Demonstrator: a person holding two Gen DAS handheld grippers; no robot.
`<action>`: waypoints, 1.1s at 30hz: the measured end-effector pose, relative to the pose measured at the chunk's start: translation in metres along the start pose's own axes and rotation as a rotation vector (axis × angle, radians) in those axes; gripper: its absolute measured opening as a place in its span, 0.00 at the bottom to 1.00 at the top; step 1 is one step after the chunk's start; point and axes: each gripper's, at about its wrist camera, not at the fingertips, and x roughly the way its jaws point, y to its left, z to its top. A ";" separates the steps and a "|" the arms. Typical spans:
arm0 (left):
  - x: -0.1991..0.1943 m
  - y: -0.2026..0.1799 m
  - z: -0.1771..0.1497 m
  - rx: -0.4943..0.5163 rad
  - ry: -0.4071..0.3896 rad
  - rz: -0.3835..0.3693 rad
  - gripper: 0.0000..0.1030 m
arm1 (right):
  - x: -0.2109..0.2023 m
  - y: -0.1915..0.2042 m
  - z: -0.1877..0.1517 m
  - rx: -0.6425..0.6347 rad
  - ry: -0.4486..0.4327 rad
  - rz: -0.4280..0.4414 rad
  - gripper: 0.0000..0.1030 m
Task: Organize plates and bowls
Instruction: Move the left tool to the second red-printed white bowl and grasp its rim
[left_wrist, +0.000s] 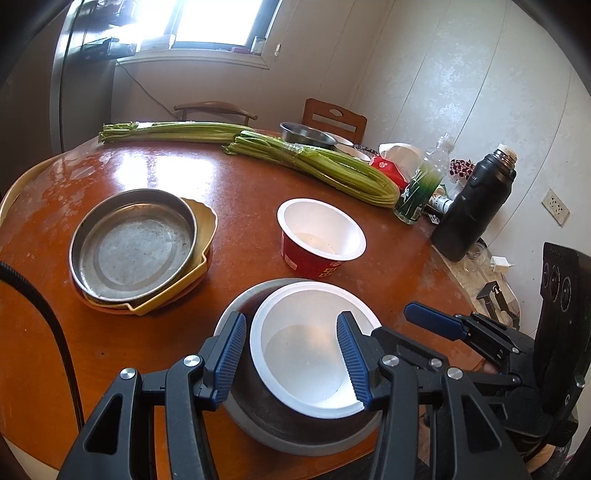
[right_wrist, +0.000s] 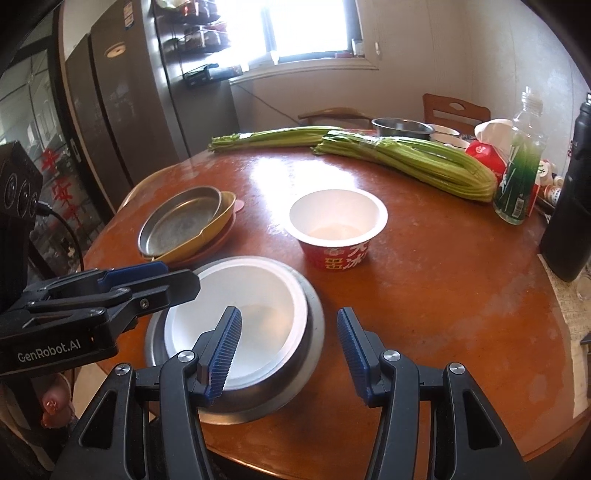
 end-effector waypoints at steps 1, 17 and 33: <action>0.002 0.000 0.002 -0.001 0.004 0.000 0.50 | 0.001 -0.002 0.002 0.006 -0.001 0.000 0.54; 0.052 -0.016 0.053 0.049 0.069 0.024 0.50 | 0.033 -0.050 0.040 0.103 0.005 -0.009 0.54; 0.115 -0.007 0.092 0.040 0.188 0.015 0.50 | 0.088 -0.069 0.059 0.134 0.087 0.010 0.56</action>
